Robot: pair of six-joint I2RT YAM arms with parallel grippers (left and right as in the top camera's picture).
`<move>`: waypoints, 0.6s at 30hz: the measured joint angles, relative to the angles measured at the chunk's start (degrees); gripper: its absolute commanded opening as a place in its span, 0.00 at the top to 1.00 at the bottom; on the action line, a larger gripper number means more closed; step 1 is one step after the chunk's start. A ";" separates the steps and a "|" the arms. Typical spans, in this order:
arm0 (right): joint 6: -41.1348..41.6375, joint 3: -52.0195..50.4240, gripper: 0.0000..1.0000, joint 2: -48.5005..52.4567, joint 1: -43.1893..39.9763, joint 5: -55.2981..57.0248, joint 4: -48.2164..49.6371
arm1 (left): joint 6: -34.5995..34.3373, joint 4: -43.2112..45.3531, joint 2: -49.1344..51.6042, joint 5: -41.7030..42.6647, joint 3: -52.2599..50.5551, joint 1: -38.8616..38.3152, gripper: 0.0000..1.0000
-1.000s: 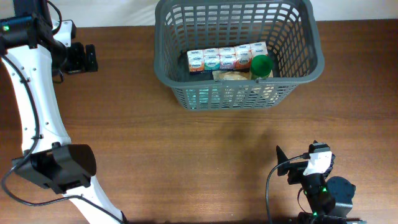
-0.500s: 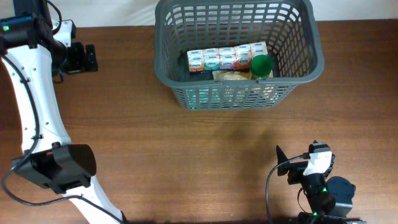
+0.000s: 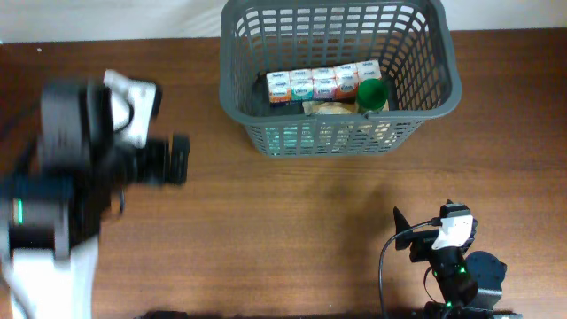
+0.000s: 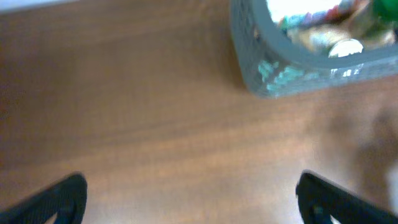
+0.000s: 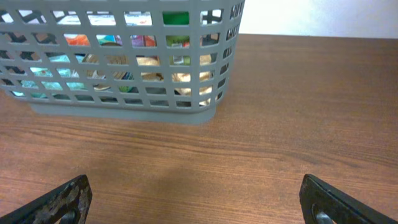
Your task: Pack container
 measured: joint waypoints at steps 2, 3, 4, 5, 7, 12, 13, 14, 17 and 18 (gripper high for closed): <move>0.00 0.00 0.01 -0.02 -0.02 -0.02 0.15 | 0.00 11.50 -9.57 -1.46 -12.35 0.57 0.01; -0.02 0.00 0.01 0.00 -0.04 -0.11 0.15 | 0.00 20.15 -14.19 -2.08 -18.71 0.90 0.01; -0.02 0.00 0.01 -0.07 -0.04 -0.17 0.20 | 0.04 24.79 -17.31 -2.40 -22.77 1.03 0.01; -0.02 0.00 0.01 -0.07 -0.09 -0.20 0.13 | 0.11 33.90 -23.96 -2.97 -31.65 1.18 0.01; -0.04 0.00 0.01 -0.11 -0.09 -0.20 0.11 | 0.33 48.43 -33.55 -3.39 -43.30 1.18 0.01; -0.02 0.00 0.01 -0.13 -0.09 -0.17 0.15 | 0.48 69.13 -50.86 -3.61 -64.52 1.18 0.01; -0.02 0.00 0.01 -0.13 -0.09 -0.20 0.17 | 0.48 71.63 -53.62 -3.63 -68.94 1.18 0.01; -0.02 0.00 0.01 -0.13 -0.09 -0.20 0.15 | 0.48 73.37 -55.60 -3.63 -72.46 1.18 0.01; -0.04 0.00 0.01 -0.15 -0.09 -0.20 0.13 | 0.48 74.25 -60.24 -3.63 -80.72 1.18 0.01; 0.00 0.00 0.01 -0.17 -0.09 -0.20 0.11 | 0.48 74.36 -61.35 -3.65 -82.38 1.18 0.01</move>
